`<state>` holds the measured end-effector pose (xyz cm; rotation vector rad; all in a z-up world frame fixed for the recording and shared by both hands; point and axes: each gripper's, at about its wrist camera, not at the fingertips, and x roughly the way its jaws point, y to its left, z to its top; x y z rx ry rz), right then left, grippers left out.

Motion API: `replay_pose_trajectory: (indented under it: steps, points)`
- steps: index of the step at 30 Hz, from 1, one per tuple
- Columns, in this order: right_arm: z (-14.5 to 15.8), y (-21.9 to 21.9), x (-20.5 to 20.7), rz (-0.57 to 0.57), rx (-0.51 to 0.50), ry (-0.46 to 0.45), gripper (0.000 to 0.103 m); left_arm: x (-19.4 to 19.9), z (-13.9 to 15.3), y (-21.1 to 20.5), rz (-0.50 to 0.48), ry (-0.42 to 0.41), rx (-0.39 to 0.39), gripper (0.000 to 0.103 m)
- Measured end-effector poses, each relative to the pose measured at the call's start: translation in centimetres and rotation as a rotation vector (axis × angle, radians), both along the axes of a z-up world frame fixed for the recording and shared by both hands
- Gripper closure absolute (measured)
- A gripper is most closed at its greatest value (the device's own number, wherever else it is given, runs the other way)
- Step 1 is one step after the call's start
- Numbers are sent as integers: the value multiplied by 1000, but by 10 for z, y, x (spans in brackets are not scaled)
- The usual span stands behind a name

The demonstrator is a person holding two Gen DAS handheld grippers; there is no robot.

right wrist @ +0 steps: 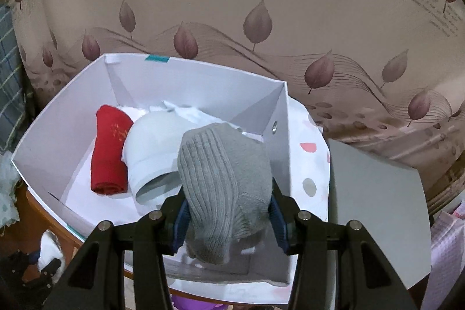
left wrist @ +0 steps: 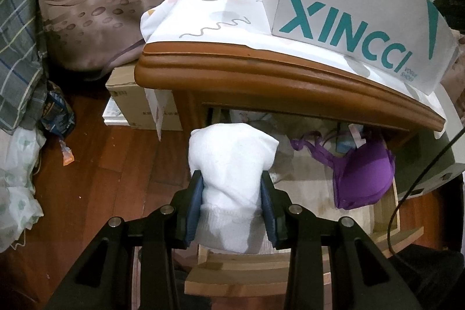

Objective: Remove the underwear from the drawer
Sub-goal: 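Carry the grey sock into the white shoe box and open the right gripper, then withdraw the right tool from the shoe box back toward the drawer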

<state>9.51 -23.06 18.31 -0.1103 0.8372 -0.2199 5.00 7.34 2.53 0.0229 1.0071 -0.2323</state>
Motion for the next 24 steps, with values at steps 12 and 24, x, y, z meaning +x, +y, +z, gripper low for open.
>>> replay_pose_trajectory:
  steps: [12, 24]
  points:
    - [6, 8, -22, 26, 12, -73, 35, 0, 0, -1, -6, 3, 2, 69]
    - [-34, -1, -132, 9, 43, -271, 32, -1, 0, 1, -10, 2, -5, 69]
